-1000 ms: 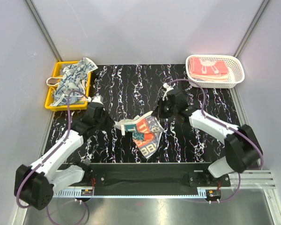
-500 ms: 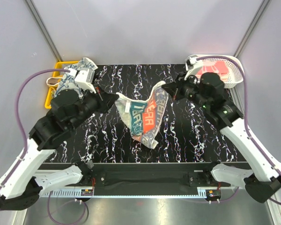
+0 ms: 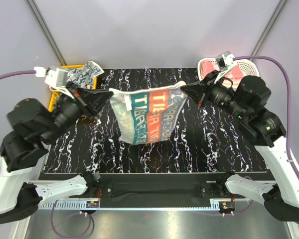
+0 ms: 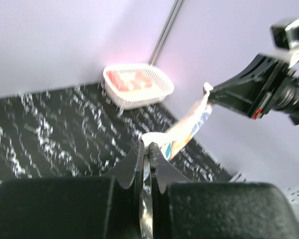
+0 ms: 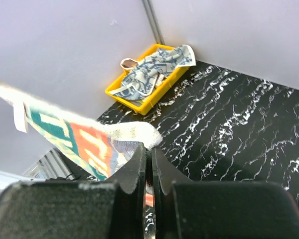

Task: Fold and stack the towels
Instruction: Flatten out the crumpled towel, then fold the towel

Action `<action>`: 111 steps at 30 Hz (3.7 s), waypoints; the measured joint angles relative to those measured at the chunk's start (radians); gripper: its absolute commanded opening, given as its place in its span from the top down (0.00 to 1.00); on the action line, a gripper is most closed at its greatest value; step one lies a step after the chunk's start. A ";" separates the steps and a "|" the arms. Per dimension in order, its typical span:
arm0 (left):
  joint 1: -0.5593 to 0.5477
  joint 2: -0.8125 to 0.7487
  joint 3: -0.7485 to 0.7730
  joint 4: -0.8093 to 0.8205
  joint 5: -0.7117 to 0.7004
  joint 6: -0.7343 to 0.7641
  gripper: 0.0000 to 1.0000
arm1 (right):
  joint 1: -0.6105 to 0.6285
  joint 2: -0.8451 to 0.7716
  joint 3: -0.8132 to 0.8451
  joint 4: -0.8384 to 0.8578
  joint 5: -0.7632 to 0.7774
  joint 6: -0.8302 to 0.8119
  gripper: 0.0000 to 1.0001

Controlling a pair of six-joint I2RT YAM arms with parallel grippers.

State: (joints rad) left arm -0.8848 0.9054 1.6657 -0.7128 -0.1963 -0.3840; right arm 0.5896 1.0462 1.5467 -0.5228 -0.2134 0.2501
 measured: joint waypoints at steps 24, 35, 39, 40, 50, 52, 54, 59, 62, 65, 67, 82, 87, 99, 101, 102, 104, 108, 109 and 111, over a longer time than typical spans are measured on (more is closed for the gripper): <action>0.290 0.212 0.034 0.171 0.070 -0.011 1.00 | -0.076 0.280 0.134 0.061 0.034 -0.048 1.00; 0.692 1.211 0.447 0.297 0.438 -0.108 1.00 | -0.337 1.199 0.558 0.124 -0.045 0.024 1.00; 0.748 1.372 0.493 0.288 0.490 -0.135 1.00 | -0.347 1.355 0.763 0.096 -0.058 0.034 1.00; 0.759 1.388 0.493 0.287 0.503 -0.141 1.00 | -0.345 1.376 0.798 0.096 -0.065 0.035 1.00; 0.784 1.289 0.215 0.493 0.570 -0.164 1.00 | -0.335 1.341 0.583 0.211 -0.085 0.062 1.00; 0.779 1.249 0.106 0.531 0.572 -0.174 1.00 | -0.335 1.306 0.480 0.232 -0.088 0.073 1.00; 0.771 1.205 -0.003 0.568 0.571 -0.180 1.00 | -0.334 1.263 0.380 0.253 -0.089 0.082 1.00; 0.744 1.080 -0.236 0.618 0.554 -0.198 1.00 | -0.329 1.117 0.153 0.306 -0.092 0.103 1.00; 0.724 1.010 -0.322 0.650 0.520 -0.201 1.00 | -0.326 1.029 0.052 0.346 -0.091 0.111 1.00; 0.705 0.943 -0.391 0.674 0.481 -0.205 1.00 | -0.315 0.961 -0.032 0.383 -0.082 0.117 1.00; 0.701 0.904 -0.437 0.689 0.462 -0.212 1.00 | -0.303 0.922 -0.090 0.407 -0.074 0.122 1.00; 0.657 0.693 -0.632 0.693 0.381 -0.224 1.00 | -0.225 0.763 -0.340 0.453 0.003 0.140 1.00; 0.642 0.641 -0.678 0.695 0.375 -0.224 1.00 | -0.222 0.696 -0.393 0.470 0.014 0.142 1.00; 0.627 0.561 -0.767 0.694 0.362 -0.224 1.00 | -0.192 0.640 -0.494 0.503 0.028 0.150 1.00; 0.618 0.554 -0.776 0.697 0.360 -0.223 1.00 | -0.191 0.632 -0.508 0.504 0.035 0.151 1.00; 0.615 0.554 -0.780 0.697 0.359 -0.224 1.00 | -0.191 0.627 -0.514 0.504 0.038 0.151 1.00; 0.609 0.552 -0.794 0.700 0.356 -0.224 1.00 | -0.190 0.616 -0.525 0.505 0.040 0.151 1.00; 0.606 0.546 -0.816 0.702 0.351 -0.224 1.00 | -0.187 0.595 -0.539 0.513 0.040 0.152 1.00; 0.606 0.544 -0.819 0.703 0.350 -0.224 1.00 | -0.185 0.591 -0.543 0.515 0.040 0.152 1.00; 0.606 0.539 -0.827 0.707 0.348 -0.224 1.00 | -0.181 0.584 -0.554 0.524 0.041 0.155 1.00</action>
State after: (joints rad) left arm -0.2787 1.4445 0.8383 -0.0059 0.1513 -0.6075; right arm 0.4088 1.6302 0.9932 0.0010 -0.1726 0.4049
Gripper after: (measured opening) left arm 0.067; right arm 0.087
